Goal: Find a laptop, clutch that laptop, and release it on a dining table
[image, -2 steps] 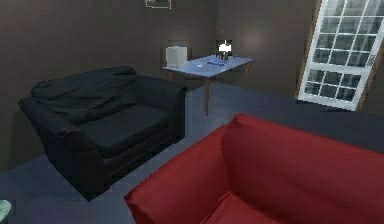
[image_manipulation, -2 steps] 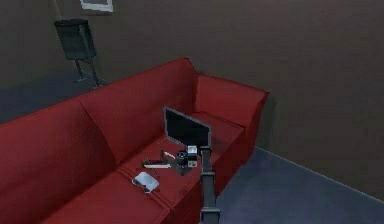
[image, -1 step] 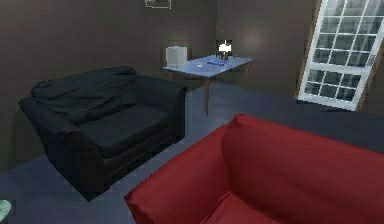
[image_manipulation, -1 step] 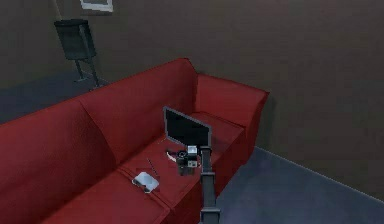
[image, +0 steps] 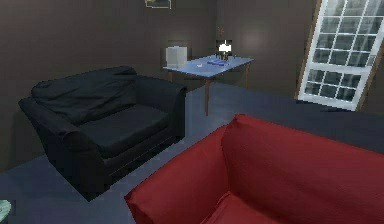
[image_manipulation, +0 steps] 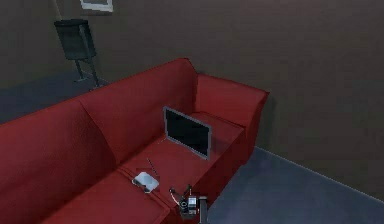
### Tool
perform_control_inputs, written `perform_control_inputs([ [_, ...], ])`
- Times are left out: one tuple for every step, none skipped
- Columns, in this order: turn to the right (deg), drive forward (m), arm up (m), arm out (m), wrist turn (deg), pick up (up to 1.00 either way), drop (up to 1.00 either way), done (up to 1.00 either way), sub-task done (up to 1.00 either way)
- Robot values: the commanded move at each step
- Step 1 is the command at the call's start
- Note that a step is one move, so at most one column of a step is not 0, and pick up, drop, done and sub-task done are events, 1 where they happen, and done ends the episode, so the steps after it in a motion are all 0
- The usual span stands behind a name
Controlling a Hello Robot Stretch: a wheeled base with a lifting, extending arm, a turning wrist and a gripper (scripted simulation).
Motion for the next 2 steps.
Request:
perform_control_inputs([
  [0.0, 0.0, 0.0, 0.0, 0.0, 1.0, 0.0, 0.0, 0.0],
  [0.0, 0.0, 0.1, 0.0, 0.0, 0.0, 0.0, 0.0, 0.0],
])
